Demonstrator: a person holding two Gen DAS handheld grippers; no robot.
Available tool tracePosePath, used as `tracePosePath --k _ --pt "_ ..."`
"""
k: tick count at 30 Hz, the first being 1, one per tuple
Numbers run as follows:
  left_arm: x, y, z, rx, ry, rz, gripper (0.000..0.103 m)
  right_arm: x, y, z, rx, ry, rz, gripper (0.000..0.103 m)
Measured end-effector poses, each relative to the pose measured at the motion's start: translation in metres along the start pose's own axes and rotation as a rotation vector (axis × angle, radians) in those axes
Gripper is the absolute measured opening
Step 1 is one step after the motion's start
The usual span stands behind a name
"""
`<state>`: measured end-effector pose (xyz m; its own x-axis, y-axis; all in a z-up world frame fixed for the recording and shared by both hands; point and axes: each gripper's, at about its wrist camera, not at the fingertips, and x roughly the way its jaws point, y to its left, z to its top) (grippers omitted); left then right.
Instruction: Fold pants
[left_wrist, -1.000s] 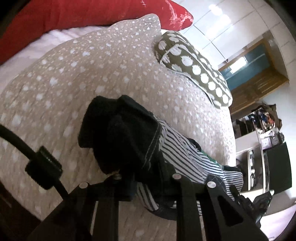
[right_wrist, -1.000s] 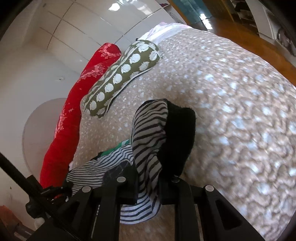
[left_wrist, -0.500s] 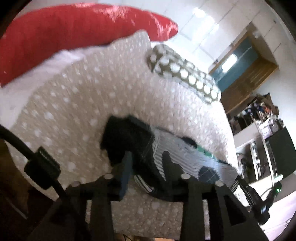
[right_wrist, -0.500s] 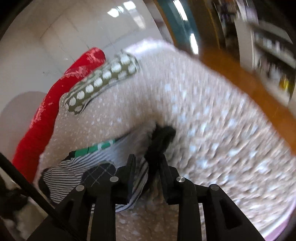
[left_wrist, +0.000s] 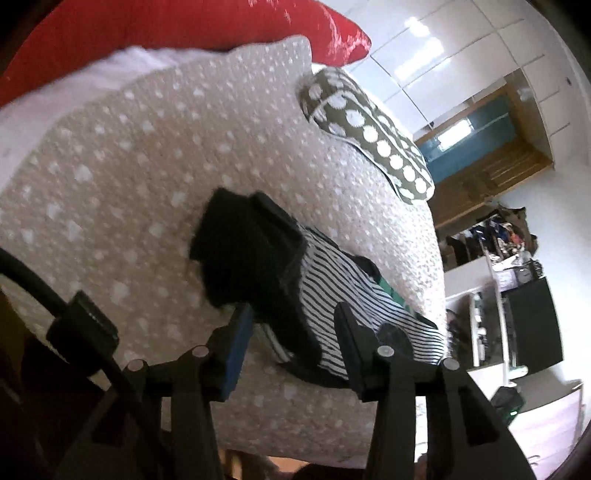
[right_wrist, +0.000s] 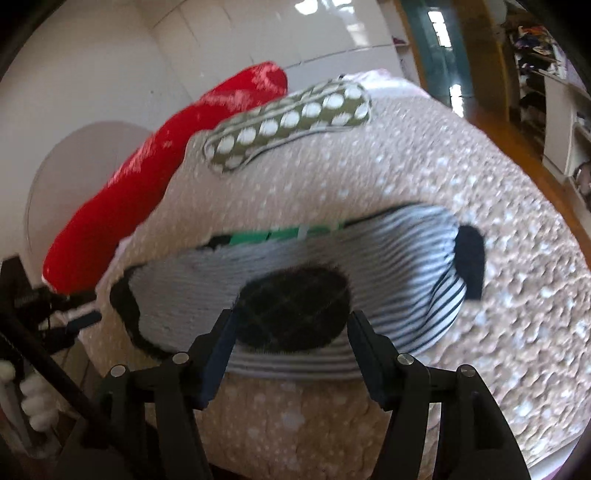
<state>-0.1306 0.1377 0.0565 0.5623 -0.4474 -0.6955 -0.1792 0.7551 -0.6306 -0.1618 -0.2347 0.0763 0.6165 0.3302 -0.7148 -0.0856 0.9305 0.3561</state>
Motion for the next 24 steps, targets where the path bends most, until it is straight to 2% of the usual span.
tracePosePath --k 6,8,10,12,18,20,23,24 --pt "0.024 -0.003 0.002 -0.016 0.045 0.017 0.044 0.006 -0.001 -0.014 0.02 0.022 0.008 0.066" --pt "0.026 -0.006 0.004 -0.005 0.047 0.021 0.039 0.005 -0.002 -0.015 0.02 0.017 0.004 0.066" --pt "0.027 -0.013 0.005 0.022 0.041 0.037 0.029 0.006 -0.003 -0.016 0.028 0.015 0.002 0.066" --pt "0.027 -0.017 0.005 0.035 0.032 0.048 0.026 0.007 -0.005 -0.014 0.034 0.02 0.002 0.066" --pt "0.038 -0.015 0.005 0.015 0.067 0.053 0.027 0.008 -0.008 -0.014 0.038 0.026 0.007 0.066" --pt "0.044 -0.014 0.003 0.004 0.086 0.05 0.03 0.009 -0.009 -0.014 0.038 0.026 0.009 0.066" --pt "0.053 -0.017 0.0 0.017 0.097 0.058 0.031 0.009 -0.009 -0.014 0.038 0.028 0.01 0.066" --pt "0.056 -0.018 -0.001 0.031 0.101 0.066 0.025 0.009 -0.009 -0.014 0.037 0.028 0.012 0.066"
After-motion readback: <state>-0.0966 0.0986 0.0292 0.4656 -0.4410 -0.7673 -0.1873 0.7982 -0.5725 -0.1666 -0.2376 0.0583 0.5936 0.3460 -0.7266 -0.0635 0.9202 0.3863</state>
